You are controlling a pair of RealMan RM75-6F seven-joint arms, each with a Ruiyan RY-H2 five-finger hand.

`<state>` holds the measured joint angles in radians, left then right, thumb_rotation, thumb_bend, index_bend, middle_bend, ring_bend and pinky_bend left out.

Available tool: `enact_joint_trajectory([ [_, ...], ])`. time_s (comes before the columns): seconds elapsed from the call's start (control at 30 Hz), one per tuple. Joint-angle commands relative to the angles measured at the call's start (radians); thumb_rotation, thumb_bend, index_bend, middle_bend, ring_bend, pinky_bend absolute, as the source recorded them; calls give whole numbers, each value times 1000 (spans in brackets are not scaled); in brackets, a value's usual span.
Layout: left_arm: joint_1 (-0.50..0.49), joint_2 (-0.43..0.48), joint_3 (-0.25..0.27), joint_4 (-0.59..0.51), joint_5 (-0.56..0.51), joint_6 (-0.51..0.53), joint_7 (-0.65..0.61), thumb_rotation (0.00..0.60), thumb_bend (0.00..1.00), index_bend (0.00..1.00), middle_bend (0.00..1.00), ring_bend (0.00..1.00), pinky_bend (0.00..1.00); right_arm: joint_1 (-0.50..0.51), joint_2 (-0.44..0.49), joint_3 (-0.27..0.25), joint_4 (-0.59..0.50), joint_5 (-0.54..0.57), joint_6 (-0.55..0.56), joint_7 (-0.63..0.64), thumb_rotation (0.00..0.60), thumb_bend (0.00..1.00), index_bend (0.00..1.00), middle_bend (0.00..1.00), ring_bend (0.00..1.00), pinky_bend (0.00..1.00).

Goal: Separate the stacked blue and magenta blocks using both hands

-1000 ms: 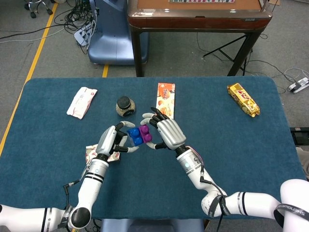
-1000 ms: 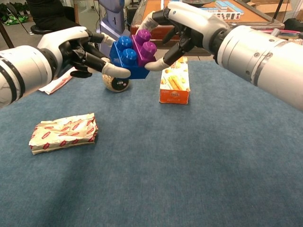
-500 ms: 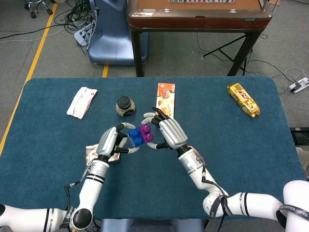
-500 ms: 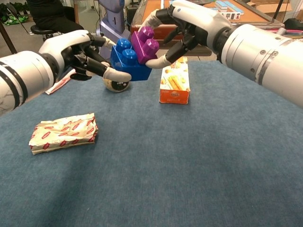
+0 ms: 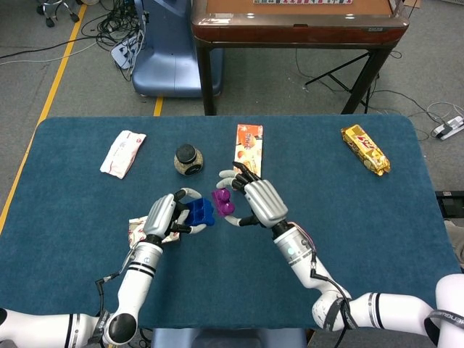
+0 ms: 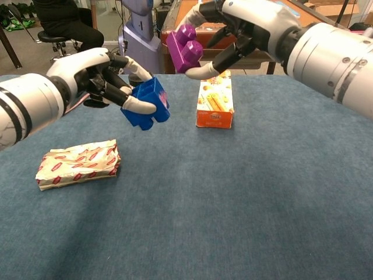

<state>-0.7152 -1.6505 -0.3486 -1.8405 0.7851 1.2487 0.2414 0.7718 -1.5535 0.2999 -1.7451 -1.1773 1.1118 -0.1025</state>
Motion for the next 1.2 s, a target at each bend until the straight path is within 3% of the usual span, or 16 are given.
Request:
enact_joint_trajectory([
  [0.03,5,4,11,2,2,-5,3,600,0,692,926,1000,1000,-11,11,-12,-2,-5,4,-1,600,292,616,214,64,229],
  [0.5,21,-5,103,32,31,-57,44,600,0,680,925,1000,1000,-65,33,-107,98,-12,-19,-44,600,292,615,214,64,229],
  [0.67,13,-5,135,38,46,-68,99,600,0,554,918,1000,1000,-71,20,-145,147,-4,-33,-122,600,268,600,200,58,228],
  [0.77,8,-3,158,39,59,-60,151,600,0,350,915,1000,1000,-75,7,-155,173,6,-37,-157,600,148,433,175,41,218],
  [0.83,5,-1,171,39,65,-53,187,600,0,203,913,1000,1000,-76,7,-159,179,15,-46,-170,600,36,264,157,30,208],
  [0.93,0,0,195,46,93,-24,260,600,0,20,886,1000,1000,-80,18,-159,175,23,-54,-180,600,0,34,138,17,197],
  [1.07,12,-1,211,54,153,22,289,600,0,0,807,968,1000,-93,47,-156,148,10,-45,-168,600,0,0,130,14,194],
  [1.2,30,39,228,40,196,44,306,600,0,0,677,867,1000,-118,96,-162,107,-15,-14,-171,600,0,0,111,13,194],
])
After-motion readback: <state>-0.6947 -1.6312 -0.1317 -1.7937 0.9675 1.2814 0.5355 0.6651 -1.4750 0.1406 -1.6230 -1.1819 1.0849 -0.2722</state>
